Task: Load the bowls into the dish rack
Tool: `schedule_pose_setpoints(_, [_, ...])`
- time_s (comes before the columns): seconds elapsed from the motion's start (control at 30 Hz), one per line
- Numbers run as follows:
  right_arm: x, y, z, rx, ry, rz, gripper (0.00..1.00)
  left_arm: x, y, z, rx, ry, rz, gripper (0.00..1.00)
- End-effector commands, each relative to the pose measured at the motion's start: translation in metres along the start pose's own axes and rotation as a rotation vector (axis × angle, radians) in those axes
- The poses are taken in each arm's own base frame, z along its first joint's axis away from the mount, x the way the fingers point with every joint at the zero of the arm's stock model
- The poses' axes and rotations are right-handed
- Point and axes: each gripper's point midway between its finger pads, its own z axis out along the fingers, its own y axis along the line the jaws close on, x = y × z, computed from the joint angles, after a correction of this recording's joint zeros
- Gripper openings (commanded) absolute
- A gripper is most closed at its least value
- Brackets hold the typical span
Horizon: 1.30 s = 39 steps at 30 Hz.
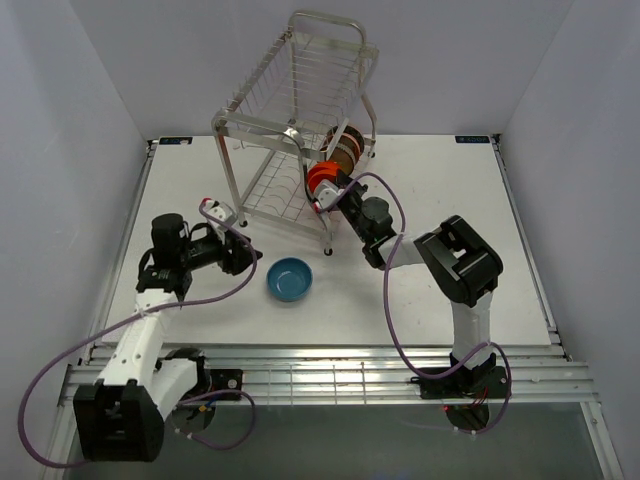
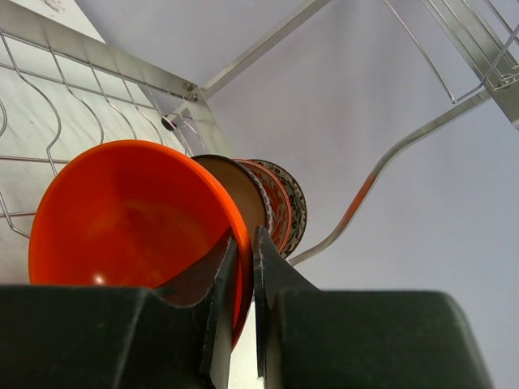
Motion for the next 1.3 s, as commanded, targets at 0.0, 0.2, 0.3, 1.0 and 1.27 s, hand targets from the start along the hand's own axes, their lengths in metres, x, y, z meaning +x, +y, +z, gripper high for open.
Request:
schedule_pose_setpoints(0.0, [-0.090,-0.144,-0.031,0.549,-0.345,0.079,0.08,-0.019,0.025,0.027,-0.065,-0.073,0.059,0.62])
schedule_pose_setpoints(0.2, [-0.090,-0.148,-0.029,0.547,-0.340,0.102,0.08,-0.023,0.037,0.084,-0.117,-0.124,0.054,0.51])
schedule_pose_setpoints(0.3, [-0.087,-0.148,-0.026,0.551,-0.336,0.103,0.08,-0.033,0.051,0.110,-0.172,-0.152,0.067,0.48])
schedule_pose_setpoints(1.0, [-0.076,-0.143,-0.019,0.538,-0.299,0.153,0.08,-0.024,0.112,0.200,-0.246,-0.132,-0.222,0.39])
schedule_pose_setpoints(1.27, [-0.071,-0.136,-0.015,0.528,-0.290,0.155,0.08,-0.032,0.102,0.217,-0.152,-0.159,-0.259,0.40])
